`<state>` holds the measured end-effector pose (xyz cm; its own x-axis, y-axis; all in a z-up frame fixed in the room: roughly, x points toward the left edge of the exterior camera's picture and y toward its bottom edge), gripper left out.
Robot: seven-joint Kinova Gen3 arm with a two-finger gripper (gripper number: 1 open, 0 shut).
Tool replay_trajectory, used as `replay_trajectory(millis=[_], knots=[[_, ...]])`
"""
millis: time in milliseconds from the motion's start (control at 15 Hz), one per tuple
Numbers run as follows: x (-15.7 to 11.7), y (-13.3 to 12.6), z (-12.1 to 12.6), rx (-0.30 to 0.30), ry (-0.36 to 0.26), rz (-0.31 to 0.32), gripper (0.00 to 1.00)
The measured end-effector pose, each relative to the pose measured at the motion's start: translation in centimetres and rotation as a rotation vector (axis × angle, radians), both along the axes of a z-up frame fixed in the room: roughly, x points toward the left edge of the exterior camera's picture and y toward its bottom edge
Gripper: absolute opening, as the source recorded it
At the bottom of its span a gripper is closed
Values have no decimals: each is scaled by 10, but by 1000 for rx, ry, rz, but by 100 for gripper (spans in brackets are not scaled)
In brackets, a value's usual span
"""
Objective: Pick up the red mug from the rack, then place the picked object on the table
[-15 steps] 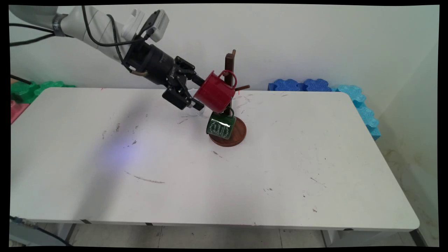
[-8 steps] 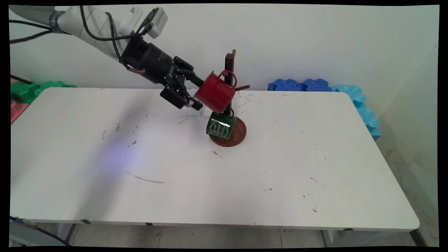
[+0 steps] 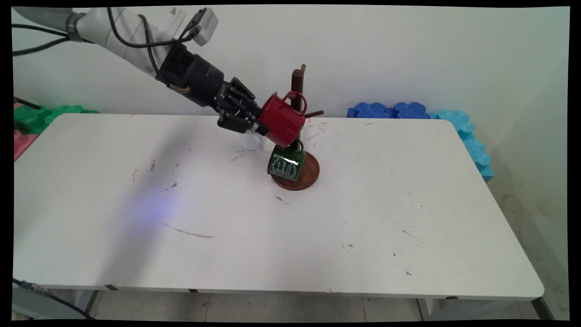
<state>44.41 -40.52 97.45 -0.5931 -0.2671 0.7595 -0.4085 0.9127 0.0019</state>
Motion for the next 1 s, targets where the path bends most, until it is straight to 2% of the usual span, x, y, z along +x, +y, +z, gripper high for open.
replay_trajectory(millis=[600, 1000], knots=[[-1, 5, -5, 14, 1, 6, 0], [-1, 4, 3, 8, 11, 2, 0]])
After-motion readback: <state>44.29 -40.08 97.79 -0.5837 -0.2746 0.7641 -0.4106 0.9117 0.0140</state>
